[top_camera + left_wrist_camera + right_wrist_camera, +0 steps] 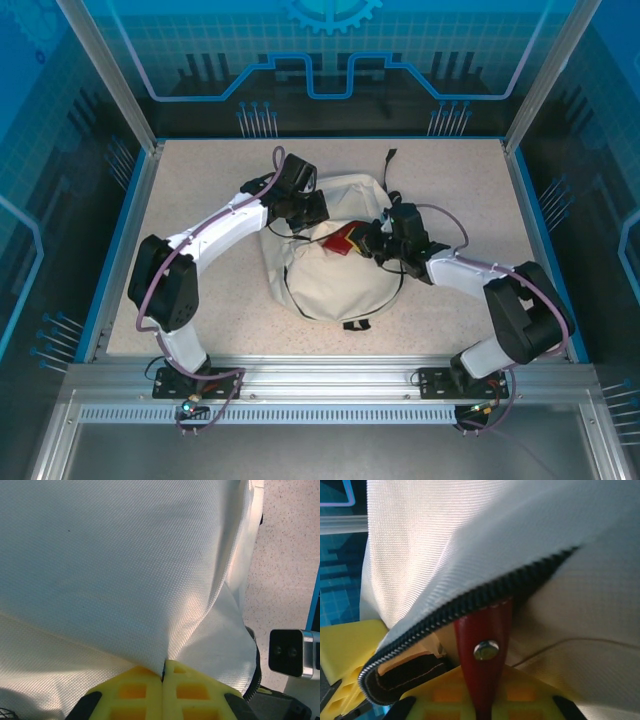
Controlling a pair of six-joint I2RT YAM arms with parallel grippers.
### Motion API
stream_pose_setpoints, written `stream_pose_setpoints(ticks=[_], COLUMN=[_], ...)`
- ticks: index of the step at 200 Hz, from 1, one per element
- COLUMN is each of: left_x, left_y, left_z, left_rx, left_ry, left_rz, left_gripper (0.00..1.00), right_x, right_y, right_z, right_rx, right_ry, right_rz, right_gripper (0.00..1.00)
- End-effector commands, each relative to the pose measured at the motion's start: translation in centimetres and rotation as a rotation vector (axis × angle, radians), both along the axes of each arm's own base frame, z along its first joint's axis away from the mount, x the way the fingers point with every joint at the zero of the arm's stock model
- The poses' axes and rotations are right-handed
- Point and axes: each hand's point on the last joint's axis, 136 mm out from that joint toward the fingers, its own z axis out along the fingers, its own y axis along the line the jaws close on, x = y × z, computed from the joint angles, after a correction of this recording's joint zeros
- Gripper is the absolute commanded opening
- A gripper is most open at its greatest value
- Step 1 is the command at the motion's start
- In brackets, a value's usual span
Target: Pack books, pencil case, and school supplies into a backpack
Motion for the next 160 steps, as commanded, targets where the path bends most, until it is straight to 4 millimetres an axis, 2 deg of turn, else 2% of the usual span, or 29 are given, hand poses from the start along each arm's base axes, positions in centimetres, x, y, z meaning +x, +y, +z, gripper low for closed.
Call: stream_pose_setpoints(ticks=[1, 36, 66, 85, 117, 139, 160], left_x=[-0.1, 0.0, 0.0, 0.0, -0.1, 0.0, 0.0], left_y=[-0.7, -1.0, -1.1, -0.9, -0.7, -0.4, -0.3], left_z=[1.3, 1.2, 1.0, 1.0, 0.8, 0.7, 0.9], left_rx=[-0.056, -0.078, -0.077, -0.074, -0.068, -0.067, -0.066], left_ry=[-0.030, -0.022, -0.015, -0.016, -0.013, -0.013, -0.021], left_rz=[-0.034, -0.034, -0.035, -0.033, -0.032, -0.030, -0.030], left_gripper=[0.00, 0.00, 0.00, 0.00, 0.00, 0.00, 0.00], right_x=[0.8, 3.7, 4.5, 3.7, 1.3, -0.8, -2.4], right_y=[-0.1, 0.2, 2.0, 2.3, 1.3, 0.0, -0.5], right_z=[1.1, 3.4, 2.6, 1.1, 0.6, 0.4, 0.4], right_rx=[0.031, 0.125, 0.124, 0.083, 0.005, -0.071, -0.105], right_ry=[-0.066, -0.181, -0.135, -0.067, -0.014, 0.020, 0.029], right_rz=[-0.061, -0.145, -0.113, -0.093, -0.057, -0.029, 0.010], right_gripper=[0.05, 0.06, 0.08, 0.18, 0.37, 0.38, 0.32])
